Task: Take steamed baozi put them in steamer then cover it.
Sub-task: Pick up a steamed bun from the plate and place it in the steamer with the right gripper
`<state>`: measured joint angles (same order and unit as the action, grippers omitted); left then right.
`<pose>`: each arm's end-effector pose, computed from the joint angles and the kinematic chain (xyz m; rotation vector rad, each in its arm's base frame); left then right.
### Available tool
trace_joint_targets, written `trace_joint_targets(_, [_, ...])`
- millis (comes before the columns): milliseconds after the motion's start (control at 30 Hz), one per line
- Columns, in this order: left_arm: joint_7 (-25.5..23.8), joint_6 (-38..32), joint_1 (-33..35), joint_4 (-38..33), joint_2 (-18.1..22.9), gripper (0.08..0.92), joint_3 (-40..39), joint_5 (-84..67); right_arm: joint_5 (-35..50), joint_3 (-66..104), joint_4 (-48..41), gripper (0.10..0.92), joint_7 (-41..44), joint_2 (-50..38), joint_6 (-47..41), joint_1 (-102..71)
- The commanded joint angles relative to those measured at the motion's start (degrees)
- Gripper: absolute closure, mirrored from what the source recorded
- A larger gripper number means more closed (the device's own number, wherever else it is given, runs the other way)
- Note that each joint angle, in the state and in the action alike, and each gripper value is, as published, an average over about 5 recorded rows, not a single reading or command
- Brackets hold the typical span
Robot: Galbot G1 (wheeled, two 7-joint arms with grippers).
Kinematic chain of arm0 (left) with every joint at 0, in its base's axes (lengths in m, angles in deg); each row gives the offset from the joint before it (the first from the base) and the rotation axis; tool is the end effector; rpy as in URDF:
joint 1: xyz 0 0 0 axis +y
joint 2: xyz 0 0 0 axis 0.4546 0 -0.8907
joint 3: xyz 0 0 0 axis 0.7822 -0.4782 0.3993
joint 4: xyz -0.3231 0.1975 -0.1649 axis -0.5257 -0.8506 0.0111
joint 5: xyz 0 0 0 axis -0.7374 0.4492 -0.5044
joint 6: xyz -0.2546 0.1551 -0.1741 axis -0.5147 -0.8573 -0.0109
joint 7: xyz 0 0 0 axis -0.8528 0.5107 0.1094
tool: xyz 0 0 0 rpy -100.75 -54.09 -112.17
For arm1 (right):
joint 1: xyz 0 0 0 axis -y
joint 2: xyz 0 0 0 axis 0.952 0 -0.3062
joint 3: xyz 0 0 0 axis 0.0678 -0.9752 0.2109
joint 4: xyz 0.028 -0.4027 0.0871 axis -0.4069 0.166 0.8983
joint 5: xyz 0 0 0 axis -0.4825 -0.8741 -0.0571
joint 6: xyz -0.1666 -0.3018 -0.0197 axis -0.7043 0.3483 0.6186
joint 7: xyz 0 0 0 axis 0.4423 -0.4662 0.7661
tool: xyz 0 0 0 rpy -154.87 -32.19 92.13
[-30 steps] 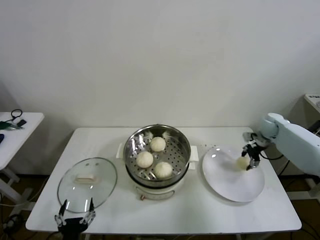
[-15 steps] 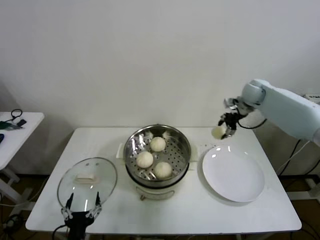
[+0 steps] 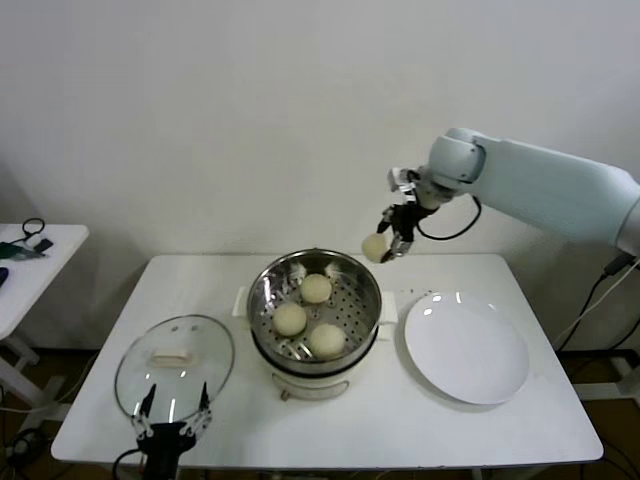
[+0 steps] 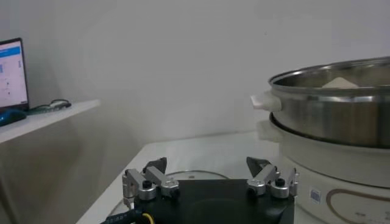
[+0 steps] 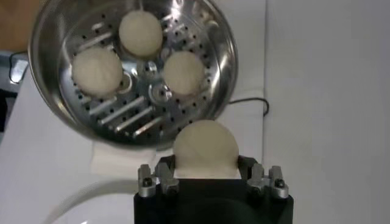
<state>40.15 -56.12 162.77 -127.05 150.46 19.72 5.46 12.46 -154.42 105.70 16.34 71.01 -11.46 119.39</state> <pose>0.0365 0.0316 -0.3789 0.2094 -2.9089 -0.2220 0.6234 -0.0278 -0.0012 1.4177 -1.5425 1.2944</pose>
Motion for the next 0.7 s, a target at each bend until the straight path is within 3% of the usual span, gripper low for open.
trace_joint_targets(33, [-0.25,-0.16,0.17,-0.14,-0.09,0.177,-0.27,-0.07,9.56,-5.92,6.41,0.362,-4.94,4.31,-4.68,4.53])
trace_joint_targets(700, [-0.44,0.01,-0.18,-0.03,-0.86,0.177,0.65,-1.12,7.47,-12.12,4.42,0.357,-5.54,9.24,-4.81,-1.78])
